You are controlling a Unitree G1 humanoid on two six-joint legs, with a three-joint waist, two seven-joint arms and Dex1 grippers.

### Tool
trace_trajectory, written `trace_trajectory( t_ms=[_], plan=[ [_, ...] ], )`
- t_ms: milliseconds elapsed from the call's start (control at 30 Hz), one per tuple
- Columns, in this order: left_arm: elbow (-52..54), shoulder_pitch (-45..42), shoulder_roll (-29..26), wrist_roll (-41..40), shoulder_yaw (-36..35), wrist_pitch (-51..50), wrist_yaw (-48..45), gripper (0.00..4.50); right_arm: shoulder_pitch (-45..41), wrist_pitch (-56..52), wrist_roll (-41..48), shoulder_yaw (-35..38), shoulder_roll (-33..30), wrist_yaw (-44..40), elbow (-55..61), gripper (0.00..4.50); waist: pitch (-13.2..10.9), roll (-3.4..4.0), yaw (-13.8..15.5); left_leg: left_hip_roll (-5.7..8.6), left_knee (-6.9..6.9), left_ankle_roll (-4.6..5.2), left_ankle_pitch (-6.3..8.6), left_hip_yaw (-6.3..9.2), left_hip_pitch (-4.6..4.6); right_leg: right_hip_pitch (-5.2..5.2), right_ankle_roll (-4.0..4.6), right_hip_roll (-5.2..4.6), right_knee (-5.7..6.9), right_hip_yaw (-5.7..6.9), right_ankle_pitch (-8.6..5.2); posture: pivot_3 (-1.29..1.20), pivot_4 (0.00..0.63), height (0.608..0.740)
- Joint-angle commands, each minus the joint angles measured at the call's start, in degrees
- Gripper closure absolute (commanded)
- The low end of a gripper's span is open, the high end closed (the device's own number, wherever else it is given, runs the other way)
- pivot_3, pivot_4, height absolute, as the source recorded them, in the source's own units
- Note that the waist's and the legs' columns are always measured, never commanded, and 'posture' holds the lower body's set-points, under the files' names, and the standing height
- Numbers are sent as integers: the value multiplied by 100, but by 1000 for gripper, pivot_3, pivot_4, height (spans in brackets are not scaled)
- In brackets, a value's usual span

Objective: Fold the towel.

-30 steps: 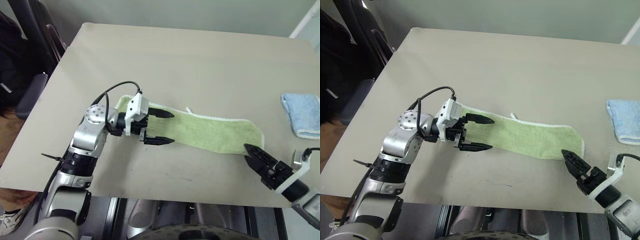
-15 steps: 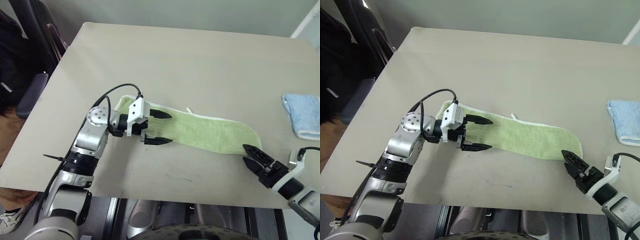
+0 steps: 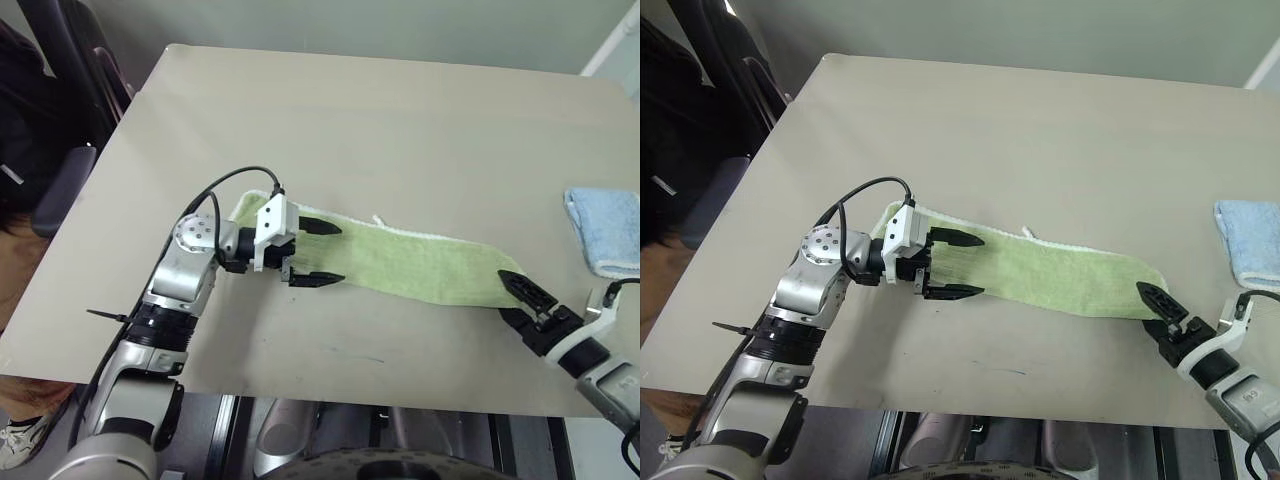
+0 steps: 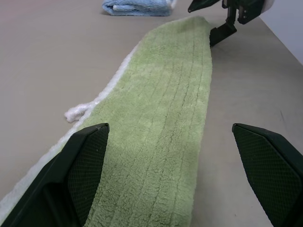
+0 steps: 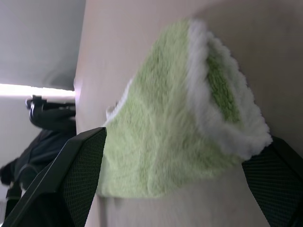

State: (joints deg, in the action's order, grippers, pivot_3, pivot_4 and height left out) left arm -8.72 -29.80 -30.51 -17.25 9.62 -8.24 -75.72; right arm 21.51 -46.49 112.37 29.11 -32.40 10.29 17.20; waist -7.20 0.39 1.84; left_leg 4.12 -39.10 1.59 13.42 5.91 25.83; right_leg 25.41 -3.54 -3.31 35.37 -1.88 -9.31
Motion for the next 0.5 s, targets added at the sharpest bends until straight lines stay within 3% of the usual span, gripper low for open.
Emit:
trace_trajectory(
  t_ms=[33,233,333,500],
  plan=[
    [78,-75,-28,-47,-117,98,43,0,-30,68,63,244,-56,115,-45,14,0,0,-1,0,0,0,0,0,1,0,1,0,-2,0,1,0,150,733],
    [45,-124,-17,-34,-126,126,94,0,-89,-37,63,223,-94,45,22,14,0,0,0,0,0,1,-3,0,3,-12,-10,0,-34,1,17,0,150,733],
    [37,-137,-6,-34,-115,145,124,0,-113,93,56,145,-123,185,42,623,0,1,0,0,1,-1,-3,-1,5,-12,-9,0,-39,0,18,0,150,733],
    [71,-130,-19,-44,-104,136,146,0,-8,60,50,219,-202,34,58,2301,0,1,0,0,2,-3,-2,-1,5,-11,-8,0,-40,1,18,0,150,733]
  ],
)
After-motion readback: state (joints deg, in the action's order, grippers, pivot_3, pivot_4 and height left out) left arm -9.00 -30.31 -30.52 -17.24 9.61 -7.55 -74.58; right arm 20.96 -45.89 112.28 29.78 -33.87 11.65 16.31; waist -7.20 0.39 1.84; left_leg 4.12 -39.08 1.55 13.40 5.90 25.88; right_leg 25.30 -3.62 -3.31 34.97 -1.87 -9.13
